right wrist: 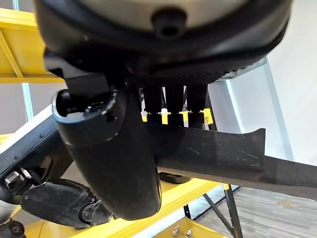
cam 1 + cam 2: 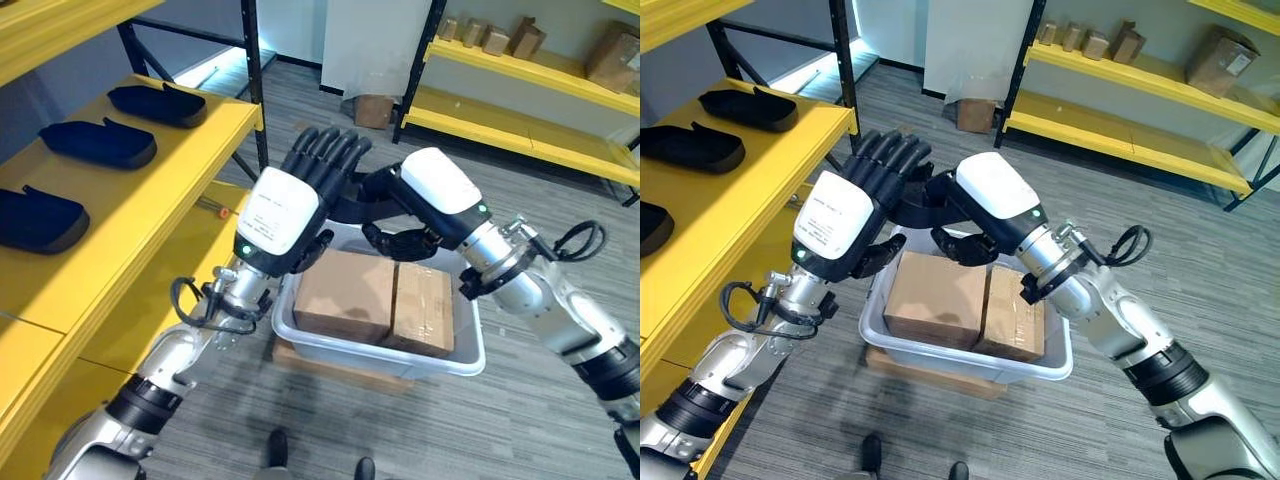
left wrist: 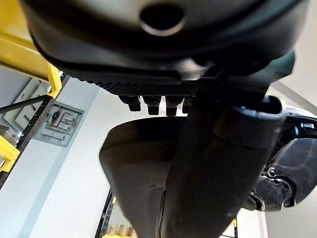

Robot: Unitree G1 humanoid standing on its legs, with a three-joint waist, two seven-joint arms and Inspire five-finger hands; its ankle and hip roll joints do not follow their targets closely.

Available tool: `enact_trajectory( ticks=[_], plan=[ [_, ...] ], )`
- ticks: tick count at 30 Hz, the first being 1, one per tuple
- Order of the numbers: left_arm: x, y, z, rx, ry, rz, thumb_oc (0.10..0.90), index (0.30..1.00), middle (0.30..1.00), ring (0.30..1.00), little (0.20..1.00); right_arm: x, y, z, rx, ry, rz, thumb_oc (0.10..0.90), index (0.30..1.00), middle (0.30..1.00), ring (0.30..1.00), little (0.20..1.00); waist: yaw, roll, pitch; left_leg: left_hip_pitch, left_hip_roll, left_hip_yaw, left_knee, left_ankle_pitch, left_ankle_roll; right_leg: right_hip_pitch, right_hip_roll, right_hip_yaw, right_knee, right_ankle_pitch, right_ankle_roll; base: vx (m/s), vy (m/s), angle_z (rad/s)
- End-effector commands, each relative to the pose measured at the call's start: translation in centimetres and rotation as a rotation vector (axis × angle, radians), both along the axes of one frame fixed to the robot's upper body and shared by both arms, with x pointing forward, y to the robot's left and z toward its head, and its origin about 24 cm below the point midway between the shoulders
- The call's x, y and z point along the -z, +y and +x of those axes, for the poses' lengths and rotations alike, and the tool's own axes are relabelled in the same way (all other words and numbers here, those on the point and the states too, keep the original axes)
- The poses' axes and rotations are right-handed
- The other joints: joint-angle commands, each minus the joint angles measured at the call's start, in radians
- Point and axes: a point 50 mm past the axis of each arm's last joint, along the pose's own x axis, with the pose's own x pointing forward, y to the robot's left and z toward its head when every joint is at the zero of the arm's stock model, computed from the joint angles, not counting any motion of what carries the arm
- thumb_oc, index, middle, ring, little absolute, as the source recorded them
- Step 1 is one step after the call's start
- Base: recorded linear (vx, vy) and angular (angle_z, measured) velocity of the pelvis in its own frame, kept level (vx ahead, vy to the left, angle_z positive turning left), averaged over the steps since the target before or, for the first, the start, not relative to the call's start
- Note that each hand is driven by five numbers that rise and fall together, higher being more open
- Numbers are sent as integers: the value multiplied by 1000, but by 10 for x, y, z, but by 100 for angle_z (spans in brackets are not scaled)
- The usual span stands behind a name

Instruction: Move parts from the plastic box to the shelf.

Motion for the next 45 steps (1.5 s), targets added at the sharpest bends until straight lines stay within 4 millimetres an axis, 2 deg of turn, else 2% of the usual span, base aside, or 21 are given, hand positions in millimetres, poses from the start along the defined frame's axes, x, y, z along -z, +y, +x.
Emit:
enact_trajectory(
  ticks=[1, 14, 20, 31, 32, 33, 45],
  plan=[
    [-30, -20, -6, 110, -190, -38, 900, 1000, 1000, 1000, 1000, -49, 14, -1, -72, -197, 183, 400, 300, 300, 300, 300, 17, -7, -153, 70, 107, 44, -9, -62, -60, -23, -73, 33, 42, 56, 88, 18, 5, -3],
    [-16, -23, 7, 69, -125, -11, 900, 1000, 1000, 1000, 1000, -50, 19, -1, -85, -202, 212, 400, 300, 300, 300, 300, 12, -6, -146, 77, 104, 51, -9, -66, -56, -22, -73, 41, 42, 57, 87, 3, 2, -2],
    [-3, -12, 19, -32, -87, 4, 900, 1000, 1000, 1000, 1000, -51, 19, -1, -88, -200, 240, 400, 300, 300, 300, 300, 6, -3, -143, 80, 104, 60, -9, -71, -54, -27, -72, 54, 39, 58, 86, 0, 0, 0],
    [-5, -3, 30, -115, -104, -1, 900, 1000, 1000, 1000, 1000, -52, 22, -2, -103, -197, 258, 400, 300, 300, 300, 300, -4, 2, -147, 85, 105, 67, -9, -74, -55, -27, -72, 58, 37, 60, 85, 3, 2, -1],
    [-5, -3, 31, -120, -103, -7, 618, 605, 605, 605, 605, -52, 23, -2, -105, -196, 261, 400, 300, 300, 300, 300, -7, 2, -148, 86, 104, 67, -9, -74, -55, -27, -71, 59, 36, 60, 85, 0, 0, 0],
    [-5, -3, 32, -119, -102, -11, 400, 300, 300, 300, 300, -52, 23, -3, -108, -197, 266, 400, 300, 300, 300, 300, -8, 3, -148, 87, 104, 68, -9, -74, -55, -27, -71, 60, 37, 61, 85, 0, 0, 0],
    [-6, -13, 32, -82, -106, -20, 400, 300, 300, 300, 300, -52, 29, -4, -134, -197, 301, 400, 300, 300, 300, 300, -19, 6, -150, 90, 106, 74, -9, -77, -55, -28, -72, 65, 35, 63, 85, 1, 1, -2]
  ],
)
